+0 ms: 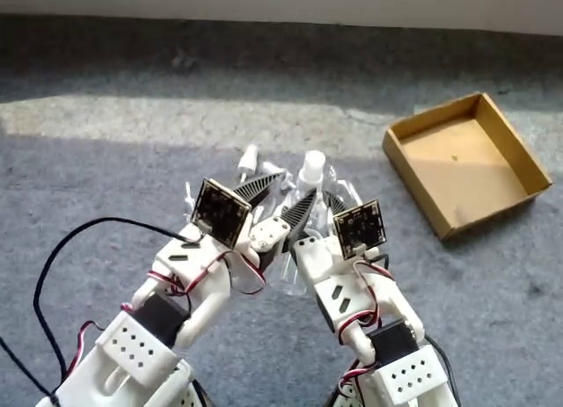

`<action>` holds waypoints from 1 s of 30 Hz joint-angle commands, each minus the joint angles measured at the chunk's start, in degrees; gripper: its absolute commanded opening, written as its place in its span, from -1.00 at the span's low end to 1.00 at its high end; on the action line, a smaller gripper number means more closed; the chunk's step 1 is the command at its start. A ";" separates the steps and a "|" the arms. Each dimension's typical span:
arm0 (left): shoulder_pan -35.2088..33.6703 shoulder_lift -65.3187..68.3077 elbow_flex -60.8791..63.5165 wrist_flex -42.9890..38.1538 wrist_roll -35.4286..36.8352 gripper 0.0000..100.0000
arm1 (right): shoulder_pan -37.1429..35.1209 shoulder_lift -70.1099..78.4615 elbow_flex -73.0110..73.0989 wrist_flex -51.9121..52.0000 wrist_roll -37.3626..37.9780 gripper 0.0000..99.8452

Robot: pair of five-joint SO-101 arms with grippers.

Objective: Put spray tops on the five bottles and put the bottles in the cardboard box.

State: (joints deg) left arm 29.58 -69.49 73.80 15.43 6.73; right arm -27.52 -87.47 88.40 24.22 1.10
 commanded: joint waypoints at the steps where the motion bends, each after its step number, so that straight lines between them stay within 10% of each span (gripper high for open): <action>1: -0.84 -9.54 -2.33 7.82 -0.44 -0.73 | -0.22 -0.48 -4.00 0.57 0.09 -0.84; 15: -5.05 -30.73 -2.33 30.33 -0.44 -0.85 | -0.22 -0.40 -3.91 0.57 0.09 -0.84; 30: -22.73 -35.21 -2.15 36.40 -0.53 -0.99 | 7.60 -0.31 -4.53 1.63 -0.18 -0.84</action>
State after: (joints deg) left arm 10.33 -104.13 73.80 51.65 6.73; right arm -23.12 -87.38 87.87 24.66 1.10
